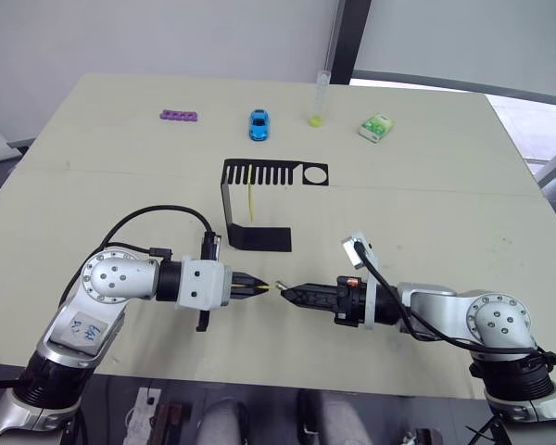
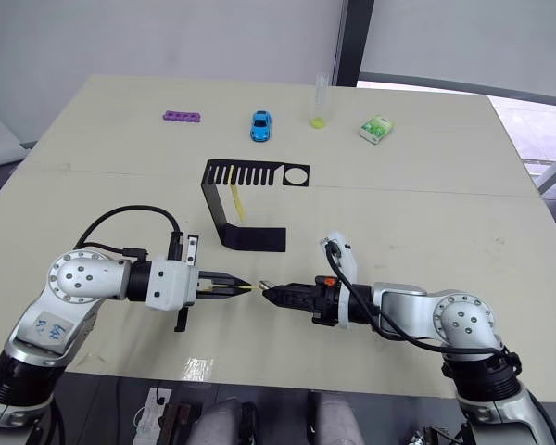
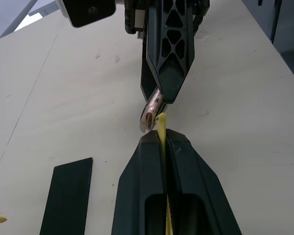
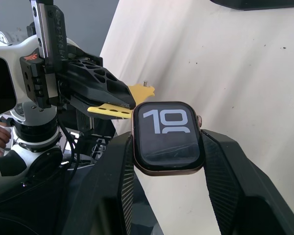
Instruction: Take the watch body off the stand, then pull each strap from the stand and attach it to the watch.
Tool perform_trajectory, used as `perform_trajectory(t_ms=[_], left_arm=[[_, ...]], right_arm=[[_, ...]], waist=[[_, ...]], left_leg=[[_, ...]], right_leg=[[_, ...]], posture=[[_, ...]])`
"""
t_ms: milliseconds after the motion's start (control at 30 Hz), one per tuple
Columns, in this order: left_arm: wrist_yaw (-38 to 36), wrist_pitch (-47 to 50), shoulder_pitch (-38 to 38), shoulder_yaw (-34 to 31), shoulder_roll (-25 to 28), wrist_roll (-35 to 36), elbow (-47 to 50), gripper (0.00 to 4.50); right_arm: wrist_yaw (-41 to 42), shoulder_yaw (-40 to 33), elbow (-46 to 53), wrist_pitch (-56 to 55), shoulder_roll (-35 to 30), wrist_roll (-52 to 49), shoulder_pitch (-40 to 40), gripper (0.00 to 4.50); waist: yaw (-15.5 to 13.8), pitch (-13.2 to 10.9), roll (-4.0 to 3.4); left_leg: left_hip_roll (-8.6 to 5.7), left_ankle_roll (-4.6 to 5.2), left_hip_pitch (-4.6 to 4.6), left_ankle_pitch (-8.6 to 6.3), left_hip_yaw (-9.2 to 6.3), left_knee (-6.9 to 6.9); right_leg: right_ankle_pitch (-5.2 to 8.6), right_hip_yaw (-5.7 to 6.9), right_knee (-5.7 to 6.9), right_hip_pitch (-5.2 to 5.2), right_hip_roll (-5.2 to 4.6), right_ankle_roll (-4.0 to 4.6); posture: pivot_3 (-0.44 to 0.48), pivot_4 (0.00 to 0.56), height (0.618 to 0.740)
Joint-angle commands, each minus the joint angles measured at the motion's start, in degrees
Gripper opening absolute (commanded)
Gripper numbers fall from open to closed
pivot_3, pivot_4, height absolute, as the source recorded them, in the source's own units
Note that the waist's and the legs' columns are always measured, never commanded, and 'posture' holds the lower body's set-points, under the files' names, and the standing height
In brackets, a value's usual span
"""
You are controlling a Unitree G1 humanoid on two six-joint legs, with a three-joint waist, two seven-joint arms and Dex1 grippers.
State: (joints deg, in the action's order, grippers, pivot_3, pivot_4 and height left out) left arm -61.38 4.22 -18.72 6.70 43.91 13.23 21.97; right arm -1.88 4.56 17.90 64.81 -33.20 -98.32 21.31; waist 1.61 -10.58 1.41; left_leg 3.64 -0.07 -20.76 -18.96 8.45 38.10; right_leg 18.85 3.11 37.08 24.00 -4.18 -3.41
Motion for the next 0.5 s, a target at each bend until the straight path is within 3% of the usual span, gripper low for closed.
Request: perform_trajectory(t_ms=[33,500], left_arm=[[0.2,-0.8,-0.7,-2.1,0.4,1.2,1.4,0.00],[-0.9,-0.8,-0.3,-3.6,0.8,2.1,1.3,0.00]], right_arm=[[0.1,-0.1,1.6,-0.8,0.1,-1.2,0.5,1.52],[0.4,0.0,1.7,-0.8,0.0,-1.0,0.4,1.52]], waist=[[0.0,0.0,0.00],[0.0,0.0,0.00]], left_leg=[[0.00,0.00,0.00,0.00,0.00,0.00],[0.00,0.00,0.00,0.00,0.00,0.00]], right_leg=[[0.00,0.00,0.00,0.00,0.00,0.00],[0.00,0.00,0.00,0.00,0.00,0.00]], posture=[[0.000,0.150,0.740],[0.000,0.150,0.740]])
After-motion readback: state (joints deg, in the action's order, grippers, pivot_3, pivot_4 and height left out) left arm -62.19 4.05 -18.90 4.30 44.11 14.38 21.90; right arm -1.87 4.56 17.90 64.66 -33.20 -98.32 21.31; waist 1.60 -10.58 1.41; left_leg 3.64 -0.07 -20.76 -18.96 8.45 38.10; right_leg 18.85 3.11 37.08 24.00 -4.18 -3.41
